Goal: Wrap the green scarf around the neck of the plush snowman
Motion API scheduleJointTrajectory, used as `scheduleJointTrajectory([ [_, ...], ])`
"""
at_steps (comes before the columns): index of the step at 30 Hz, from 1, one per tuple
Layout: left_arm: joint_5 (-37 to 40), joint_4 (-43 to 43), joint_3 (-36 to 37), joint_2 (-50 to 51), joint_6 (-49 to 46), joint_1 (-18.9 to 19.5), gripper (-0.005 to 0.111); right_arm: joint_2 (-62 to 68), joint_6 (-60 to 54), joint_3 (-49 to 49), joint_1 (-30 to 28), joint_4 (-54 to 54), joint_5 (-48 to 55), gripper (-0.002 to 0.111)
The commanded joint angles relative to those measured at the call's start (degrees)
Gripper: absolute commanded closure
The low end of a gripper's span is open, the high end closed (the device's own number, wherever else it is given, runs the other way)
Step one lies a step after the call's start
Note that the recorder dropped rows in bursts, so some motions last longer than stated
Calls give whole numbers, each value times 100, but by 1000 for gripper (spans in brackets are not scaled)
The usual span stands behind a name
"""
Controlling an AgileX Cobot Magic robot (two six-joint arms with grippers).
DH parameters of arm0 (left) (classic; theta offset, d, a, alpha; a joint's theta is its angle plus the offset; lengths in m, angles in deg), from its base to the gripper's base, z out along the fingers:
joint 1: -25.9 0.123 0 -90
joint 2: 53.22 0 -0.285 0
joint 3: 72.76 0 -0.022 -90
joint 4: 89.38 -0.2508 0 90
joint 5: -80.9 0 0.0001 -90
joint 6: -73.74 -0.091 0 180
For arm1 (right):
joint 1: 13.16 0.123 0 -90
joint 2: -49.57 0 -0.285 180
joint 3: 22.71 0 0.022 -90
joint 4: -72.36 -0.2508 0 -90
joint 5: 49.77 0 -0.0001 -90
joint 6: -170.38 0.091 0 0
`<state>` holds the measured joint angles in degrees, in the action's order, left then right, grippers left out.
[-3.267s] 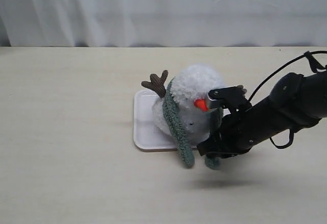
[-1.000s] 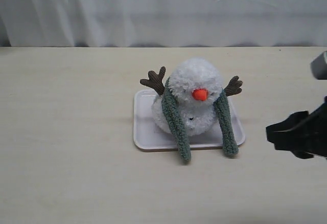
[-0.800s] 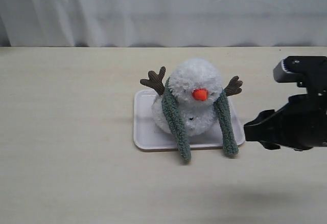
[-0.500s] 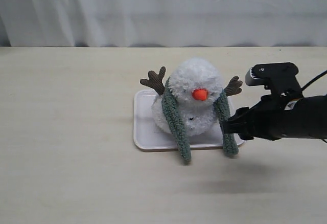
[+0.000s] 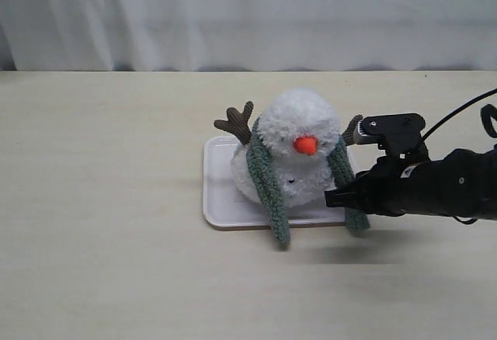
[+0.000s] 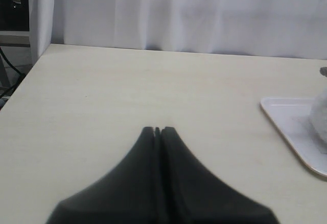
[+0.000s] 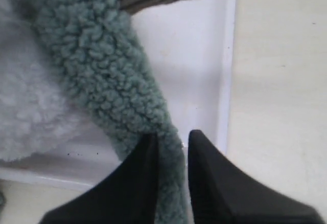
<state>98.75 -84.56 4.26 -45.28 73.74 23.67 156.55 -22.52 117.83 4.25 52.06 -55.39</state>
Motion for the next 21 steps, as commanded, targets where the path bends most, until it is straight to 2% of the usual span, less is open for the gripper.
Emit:
scheduleJointTrajectory([
  [1,-49,-5,19,-15,0,-44,107,17,2,22,8,62,267,104],
  [8,-49,-5,19,-15,0,-44,107,-272,-219,22,8,62,1113,104],
  [10,-49,-5,19,-15,0,-44,107,-270,-646,22,8,34,1507,102],
  [14,-49,-5,19,-15,0,-44,107,-270,-1040,22,8,-354,1593,77],
  [17,-49,6,19,-15,0,-44,107,-270,-1086,22,8,-524,1298,47],
  [18,-49,6,19,-15,0,-44,107,-270,-1086,22,8,-524,1224,43],
  [21,-49,-5,19,-15,0,-44,107,-221,-1017,22,8,-524,800,48],
])
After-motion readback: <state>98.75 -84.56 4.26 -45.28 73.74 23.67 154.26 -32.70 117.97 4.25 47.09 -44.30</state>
